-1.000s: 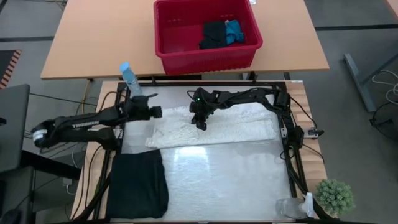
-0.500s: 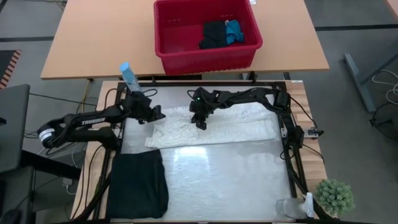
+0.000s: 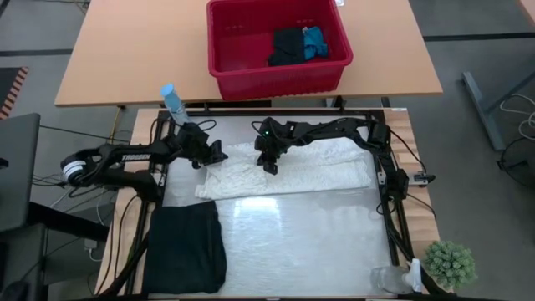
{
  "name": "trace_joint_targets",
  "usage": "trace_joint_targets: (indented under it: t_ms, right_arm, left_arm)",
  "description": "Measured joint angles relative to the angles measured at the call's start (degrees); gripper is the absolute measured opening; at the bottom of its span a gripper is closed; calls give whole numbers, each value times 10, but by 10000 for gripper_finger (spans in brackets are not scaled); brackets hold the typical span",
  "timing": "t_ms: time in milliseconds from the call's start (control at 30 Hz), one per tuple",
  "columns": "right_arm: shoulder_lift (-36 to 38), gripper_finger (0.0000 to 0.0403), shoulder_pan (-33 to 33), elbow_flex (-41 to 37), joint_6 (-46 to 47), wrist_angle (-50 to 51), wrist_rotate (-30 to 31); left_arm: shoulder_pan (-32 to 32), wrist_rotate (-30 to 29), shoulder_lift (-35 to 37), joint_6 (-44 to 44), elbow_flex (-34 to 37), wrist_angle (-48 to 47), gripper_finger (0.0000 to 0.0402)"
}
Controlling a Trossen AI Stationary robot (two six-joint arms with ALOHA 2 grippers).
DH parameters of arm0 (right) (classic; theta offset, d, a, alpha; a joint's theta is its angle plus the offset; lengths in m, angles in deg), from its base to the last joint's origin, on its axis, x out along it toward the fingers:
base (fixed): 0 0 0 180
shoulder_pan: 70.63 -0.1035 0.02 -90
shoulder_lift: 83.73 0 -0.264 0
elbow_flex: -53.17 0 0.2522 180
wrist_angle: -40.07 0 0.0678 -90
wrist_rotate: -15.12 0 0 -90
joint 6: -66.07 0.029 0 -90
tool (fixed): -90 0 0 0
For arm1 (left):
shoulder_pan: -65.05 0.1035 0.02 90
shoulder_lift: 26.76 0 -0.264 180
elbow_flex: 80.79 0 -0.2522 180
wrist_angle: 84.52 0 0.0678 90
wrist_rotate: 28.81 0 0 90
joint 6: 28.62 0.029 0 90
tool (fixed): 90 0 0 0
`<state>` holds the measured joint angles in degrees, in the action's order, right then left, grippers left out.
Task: Fold Laundry from Bin
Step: Fold the white dress from the red bin
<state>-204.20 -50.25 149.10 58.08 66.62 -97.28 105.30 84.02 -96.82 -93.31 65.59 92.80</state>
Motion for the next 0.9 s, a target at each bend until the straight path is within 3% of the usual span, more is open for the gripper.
trace_joint_targets:
  t_ms: [400,633,733,900]
  right_arm:
    - [0,91,0,0,0,1,0]
    - [0,91,0,0,-1,1,0]
    - [0,91,0,0,-2,1,0]
    - [0,91,0,0,-2,1,0]
  left_arm:
    - [0,-52,-11,-12,0,61,128]
    - [-1,-36,-11,-23,0,67,126]
    - [-1,-43,-11,-22,0,65,106]
    - [-1,-40,-11,-6,0,65,25]
